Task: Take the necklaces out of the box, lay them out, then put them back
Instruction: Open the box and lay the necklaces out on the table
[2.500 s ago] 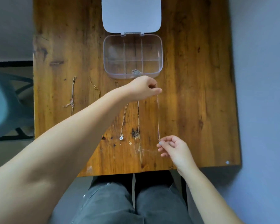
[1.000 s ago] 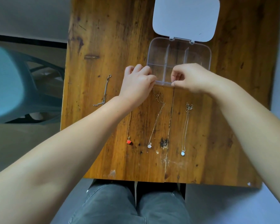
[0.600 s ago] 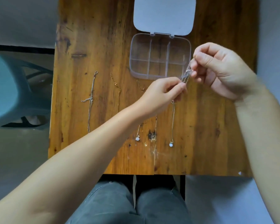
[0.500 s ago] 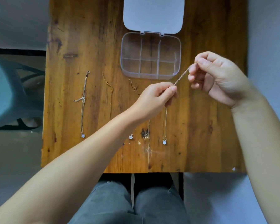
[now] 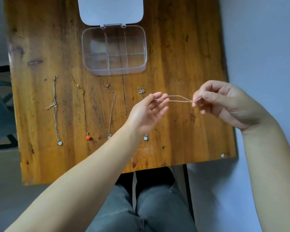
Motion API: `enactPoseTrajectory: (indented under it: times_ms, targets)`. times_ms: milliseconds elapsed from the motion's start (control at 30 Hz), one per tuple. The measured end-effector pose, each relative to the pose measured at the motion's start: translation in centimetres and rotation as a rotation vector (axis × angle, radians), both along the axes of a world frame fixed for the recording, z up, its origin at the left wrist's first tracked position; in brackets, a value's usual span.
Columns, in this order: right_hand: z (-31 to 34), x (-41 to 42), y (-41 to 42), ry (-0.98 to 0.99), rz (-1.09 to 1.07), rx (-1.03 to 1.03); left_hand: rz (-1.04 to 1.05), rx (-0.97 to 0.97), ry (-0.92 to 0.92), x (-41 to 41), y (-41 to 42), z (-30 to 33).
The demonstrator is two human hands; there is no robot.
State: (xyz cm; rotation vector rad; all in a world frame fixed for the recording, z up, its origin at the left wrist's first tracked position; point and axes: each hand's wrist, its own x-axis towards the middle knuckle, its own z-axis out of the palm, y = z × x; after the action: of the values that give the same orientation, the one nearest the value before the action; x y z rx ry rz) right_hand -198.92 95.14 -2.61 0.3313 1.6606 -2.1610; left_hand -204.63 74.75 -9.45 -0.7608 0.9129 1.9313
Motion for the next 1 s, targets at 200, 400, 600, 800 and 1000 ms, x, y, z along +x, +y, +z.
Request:
enactPoseTrajectory:
  times_ms: [200, 400, 600, 800, 1000]
  targets:
    - [-1.9, 4.3, 0.9, -0.208, 0.155, 0.092, 0.075, -0.039, 0.016, -1.8, 1.4, -0.1]
    - [-5.3, 6.6, 0.9, -0.386, -0.063, 0.149, -0.178, -0.176, 0.39, -3.4, 0.2, 0.5]
    - [-6.1, 6.6, -0.6, -0.409, -0.047, 0.58, -0.494, -0.328, 0.746, -2.8, -1.0, 1.5]
    - [-0.7, 0.9, -4.3, 0.068, -0.09, 0.656, -0.883, -0.347, 0.986, -1.0, 0.2, 3.2]
    - [0.7, 0.6, -5.5, 0.137, -0.048, 0.929, -0.994, -0.386, 1.068, -0.8, 1.3, 4.3]
